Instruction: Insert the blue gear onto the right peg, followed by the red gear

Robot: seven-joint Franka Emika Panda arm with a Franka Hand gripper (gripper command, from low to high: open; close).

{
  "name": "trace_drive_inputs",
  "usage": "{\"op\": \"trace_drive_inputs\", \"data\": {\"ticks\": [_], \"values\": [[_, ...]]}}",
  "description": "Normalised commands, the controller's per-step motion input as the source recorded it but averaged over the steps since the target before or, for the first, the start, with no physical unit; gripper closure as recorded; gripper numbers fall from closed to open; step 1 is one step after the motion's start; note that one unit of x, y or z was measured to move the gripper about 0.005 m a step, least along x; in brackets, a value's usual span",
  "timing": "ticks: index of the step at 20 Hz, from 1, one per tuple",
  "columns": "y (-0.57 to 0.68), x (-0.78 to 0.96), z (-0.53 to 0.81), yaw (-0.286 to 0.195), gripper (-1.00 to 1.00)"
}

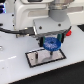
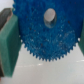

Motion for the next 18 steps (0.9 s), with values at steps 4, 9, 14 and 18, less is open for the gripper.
{"op": "trace_drive_inputs", "data": {"ticks": [4, 9, 14, 18], "values": [[-0.06, 0.1, -0.03, 0.0, 1.0], [0.02, 0.13, -0.08, 0.0, 1.0], [0.04, 0.27, 0.15, 0.0, 1.0], [0.06, 0.19, 0.13, 0.0, 1.0]]}}
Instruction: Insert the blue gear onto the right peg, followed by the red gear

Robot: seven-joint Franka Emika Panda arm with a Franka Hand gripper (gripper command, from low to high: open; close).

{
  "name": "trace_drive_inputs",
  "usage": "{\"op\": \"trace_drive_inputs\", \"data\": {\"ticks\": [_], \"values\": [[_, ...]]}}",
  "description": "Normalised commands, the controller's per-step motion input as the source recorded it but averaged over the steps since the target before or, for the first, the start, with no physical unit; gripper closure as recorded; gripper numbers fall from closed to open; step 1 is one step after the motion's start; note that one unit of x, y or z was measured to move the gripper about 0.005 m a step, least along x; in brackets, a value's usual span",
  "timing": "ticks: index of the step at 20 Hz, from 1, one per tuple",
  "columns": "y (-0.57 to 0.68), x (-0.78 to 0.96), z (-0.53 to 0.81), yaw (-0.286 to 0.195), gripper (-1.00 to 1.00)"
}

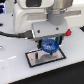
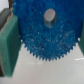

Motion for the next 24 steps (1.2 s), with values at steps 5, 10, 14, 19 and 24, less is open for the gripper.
{"op": "trace_drive_inputs", "data": {"ticks": [5, 10, 14, 19, 24], "values": [[0.19, 0.36, 0.34, 0.0, 1.0], [0.0, 0.14, 0.06, 0.0, 1.0], [-0.06, 0.19, -0.04, 0.0, 1.0], [-0.03, 0.15, 0.0, 0.0, 1.0], [0.05, 0.2, -0.04, 0.0, 1.0]]}}
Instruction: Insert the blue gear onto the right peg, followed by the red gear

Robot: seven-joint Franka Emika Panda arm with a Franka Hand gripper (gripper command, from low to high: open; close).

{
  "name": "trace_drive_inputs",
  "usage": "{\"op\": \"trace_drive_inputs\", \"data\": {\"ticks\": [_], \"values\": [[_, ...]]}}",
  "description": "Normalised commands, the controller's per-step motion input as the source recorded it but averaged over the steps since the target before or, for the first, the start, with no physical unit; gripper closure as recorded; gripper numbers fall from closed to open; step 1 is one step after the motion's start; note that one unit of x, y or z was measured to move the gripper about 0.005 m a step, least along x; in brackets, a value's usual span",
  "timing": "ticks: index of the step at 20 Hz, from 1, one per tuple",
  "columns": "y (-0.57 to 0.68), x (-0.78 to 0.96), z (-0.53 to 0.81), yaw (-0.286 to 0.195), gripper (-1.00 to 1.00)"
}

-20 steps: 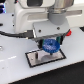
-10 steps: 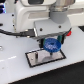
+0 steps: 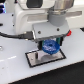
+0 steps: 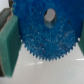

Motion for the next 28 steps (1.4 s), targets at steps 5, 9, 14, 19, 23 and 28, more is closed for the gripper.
{"op": "trace_drive_inputs", "data": {"ticks": [5, 9, 14, 19, 23, 28], "values": [[0.36, 0.25, 0.13, 0.0, 1.0], [0.09, 0.13, 0.05, 0.0, 1.0], [-0.01, 0.2, 0.06, 0.0, 1.0], [-0.02, 0.17, 0.11, 0.0, 1.0], [-0.03, 0.1, 0.12, 0.0, 1.0], [-0.09, 0.14, -0.14, 0.0, 1.0]]}}
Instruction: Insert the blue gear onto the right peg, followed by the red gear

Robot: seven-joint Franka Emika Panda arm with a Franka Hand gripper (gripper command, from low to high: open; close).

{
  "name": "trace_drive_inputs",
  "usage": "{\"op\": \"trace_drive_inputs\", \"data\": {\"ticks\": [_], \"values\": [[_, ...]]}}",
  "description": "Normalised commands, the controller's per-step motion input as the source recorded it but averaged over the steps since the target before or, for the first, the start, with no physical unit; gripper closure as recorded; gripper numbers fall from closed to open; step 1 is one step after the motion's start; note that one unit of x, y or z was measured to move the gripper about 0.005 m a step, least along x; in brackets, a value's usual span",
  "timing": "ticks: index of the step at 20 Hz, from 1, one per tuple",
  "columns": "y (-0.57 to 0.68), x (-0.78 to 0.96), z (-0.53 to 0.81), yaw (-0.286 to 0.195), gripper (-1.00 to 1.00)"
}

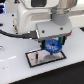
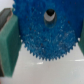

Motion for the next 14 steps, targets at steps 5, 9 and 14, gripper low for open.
{"op": "trace_drive_inputs", "data": {"ticks": [5, 9, 14], "values": [[0.0, 0.25, 0.35, 0.0, 1.0], [-0.07, 0.07, -0.02, 0.0, 1.0], [-0.04, 0.09, 0.04, 0.0, 1.0]]}}
